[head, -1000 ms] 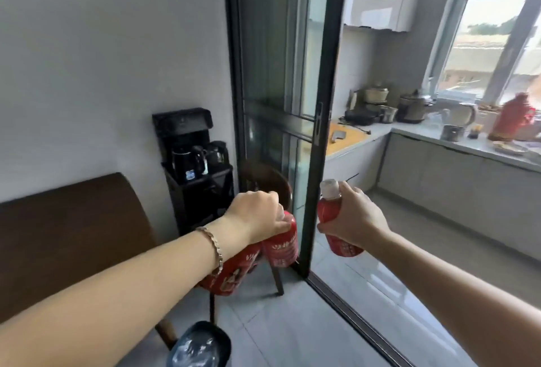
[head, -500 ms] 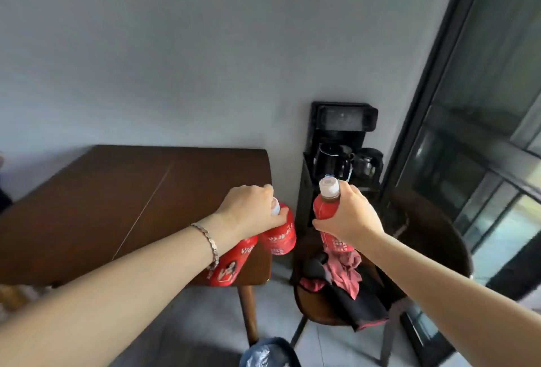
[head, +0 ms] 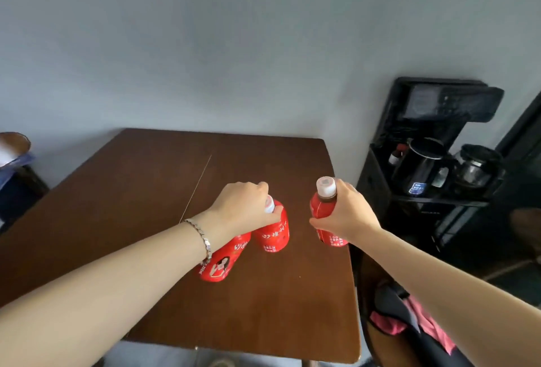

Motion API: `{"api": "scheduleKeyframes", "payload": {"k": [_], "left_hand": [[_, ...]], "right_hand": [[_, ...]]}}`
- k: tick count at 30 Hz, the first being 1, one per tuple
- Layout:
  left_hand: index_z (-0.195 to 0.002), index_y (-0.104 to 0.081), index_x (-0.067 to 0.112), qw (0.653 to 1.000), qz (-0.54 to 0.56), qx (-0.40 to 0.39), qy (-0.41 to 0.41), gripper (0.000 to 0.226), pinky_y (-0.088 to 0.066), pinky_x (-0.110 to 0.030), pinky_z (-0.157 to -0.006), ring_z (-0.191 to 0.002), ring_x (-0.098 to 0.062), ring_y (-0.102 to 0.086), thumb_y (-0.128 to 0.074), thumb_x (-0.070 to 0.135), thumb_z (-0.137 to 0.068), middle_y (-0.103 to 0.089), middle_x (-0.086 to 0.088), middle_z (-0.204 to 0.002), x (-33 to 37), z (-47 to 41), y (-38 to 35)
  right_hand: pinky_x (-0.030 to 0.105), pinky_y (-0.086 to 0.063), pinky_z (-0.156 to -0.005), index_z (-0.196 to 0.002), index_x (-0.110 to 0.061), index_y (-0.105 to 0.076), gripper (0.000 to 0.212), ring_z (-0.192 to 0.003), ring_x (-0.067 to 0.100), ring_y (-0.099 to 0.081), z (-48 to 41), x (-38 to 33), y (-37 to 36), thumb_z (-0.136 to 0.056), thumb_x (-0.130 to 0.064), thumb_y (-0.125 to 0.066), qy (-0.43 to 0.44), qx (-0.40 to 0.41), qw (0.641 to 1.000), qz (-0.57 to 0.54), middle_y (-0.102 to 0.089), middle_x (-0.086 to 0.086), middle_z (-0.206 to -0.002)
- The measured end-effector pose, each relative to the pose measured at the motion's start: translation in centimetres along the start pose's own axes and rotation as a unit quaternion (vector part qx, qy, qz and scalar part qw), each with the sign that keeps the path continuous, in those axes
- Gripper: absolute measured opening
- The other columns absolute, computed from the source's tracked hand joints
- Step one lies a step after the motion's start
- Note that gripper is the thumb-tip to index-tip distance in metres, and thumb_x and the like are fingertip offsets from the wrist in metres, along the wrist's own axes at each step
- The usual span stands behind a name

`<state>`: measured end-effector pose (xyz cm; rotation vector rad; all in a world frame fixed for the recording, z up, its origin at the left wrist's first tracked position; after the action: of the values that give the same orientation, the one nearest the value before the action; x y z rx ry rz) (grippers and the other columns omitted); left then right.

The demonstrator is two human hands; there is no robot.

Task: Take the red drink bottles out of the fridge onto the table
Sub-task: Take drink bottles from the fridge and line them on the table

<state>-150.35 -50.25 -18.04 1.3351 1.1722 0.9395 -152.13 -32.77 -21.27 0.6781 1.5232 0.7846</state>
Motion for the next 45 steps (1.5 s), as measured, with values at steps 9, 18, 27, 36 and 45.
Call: {"api": "scheduleKeyframes", "payload": {"k": [9, 18, 27, 36, 45], "left_hand": [[-0.112, -0.05, 0.011, 0.993, 0.048, -0.032, -0.1, 0.047, -0.04, -0.021, -0.063, -0.081, -0.018, -0.063, -0.041, 0.053, -0.091, -0.056, 0.001, -0.082, -9.2, -13.8, -7.4], [-0.116, -0.049, 0.013, 0.99, 0.059, -0.049, -0.122, 0.049, -0.043, -0.021, -0.065, -0.086, -0.018, -0.064, -0.039, 0.055, -0.092, -0.065, -0.002, -0.098, -9.5, -27.6, -14.3], [-0.085, -0.037, 0.013, 0.989, 0.035, -0.032, -0.142, 0.04, -0.035, -0.029, -0.061, -0.081, -0.026, -0.06, -0.042, 0.052, -0.09, -0.059, -0.006, -0.08, -7.6, -40.1, -19.7], [-0.096, -0.049, 0.009, 0.988, -0.004, -0.073, -0.133, 0.044, -0.036, -0.029, -0.063, -0.086, -0.03, -0.062, -0.042, 0.053, -0.09, -0.066, -0.009, -0.092, -8.0, -45.3, -23.3], [-0.12, -0.046, 0.015, 0.99, 0.086, -0.018, -0.11, 0.062, -0.038, -0.031, -0.063, -0.094, -0.025, -0.057, -0.051, 0.064, -0.082, -0.064, -0.006, -0.091, -7.6, -45.2, -23.8]], "right_hand": [[0.037, -0.043, -0.098, -0.127, -0.023, -0.046, 0.077, -0.121, 0.022, -0.046, -13.1, 0.1, -8.1, -0.062, -0.027, -0.086, -0.135, 0.074, 0.986, -0.06, -0.054, -0.003, -0.123], [0.035, -0.043, -0.101, -0.133, -0.018, -0.044, 0.079, -0.123, 0.021, -0.049, -25.3, 6.9, -10.9, -0.066, -0.026, -0.085, -0.214, 0.089, 0.969, -0.083, -0.052, 0.003, -0.132], [0.026, -0.038, -0.096, -0.13, -0.019, -0.045, 0.079, -0.122, 0.019, -0.05, -41.0, 12.5, -14.0, -0.063, -0.021, -0.087, -0.167, 0.093, 0.973, -0.132, -0.051, 0.001, -0.131], [0.037, -0.035, -0.109, -0.148, -0.021, -0.015, 0.113, -0.136, 0.021, -0.037, -42.6, 15.1, -16.9, -0.062, -0.029, -0.087, -0.164, -0.045, 0.978, -0.116, -0.032, 0.003, -0.15], [0.041, -0.037, -0.106, -0.15, -0.021, -0.004, 0.114, -0.135, 0.027, -0.038, -41.7, 15.0, -17.3, -0.068, -0.035, -0.082, -0.212, 0.021, 0.962, -0.172, -0.026, 0.01, -0.151]]}}
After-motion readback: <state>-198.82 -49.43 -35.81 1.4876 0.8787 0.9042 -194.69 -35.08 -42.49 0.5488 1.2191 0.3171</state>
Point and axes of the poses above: each hand's wrist, its own z-axis away from the middle knuckle, its own y-axis out of the back of the hand, x = y × z, the point moved 7 cm from there along -z, towards the middle knuckle
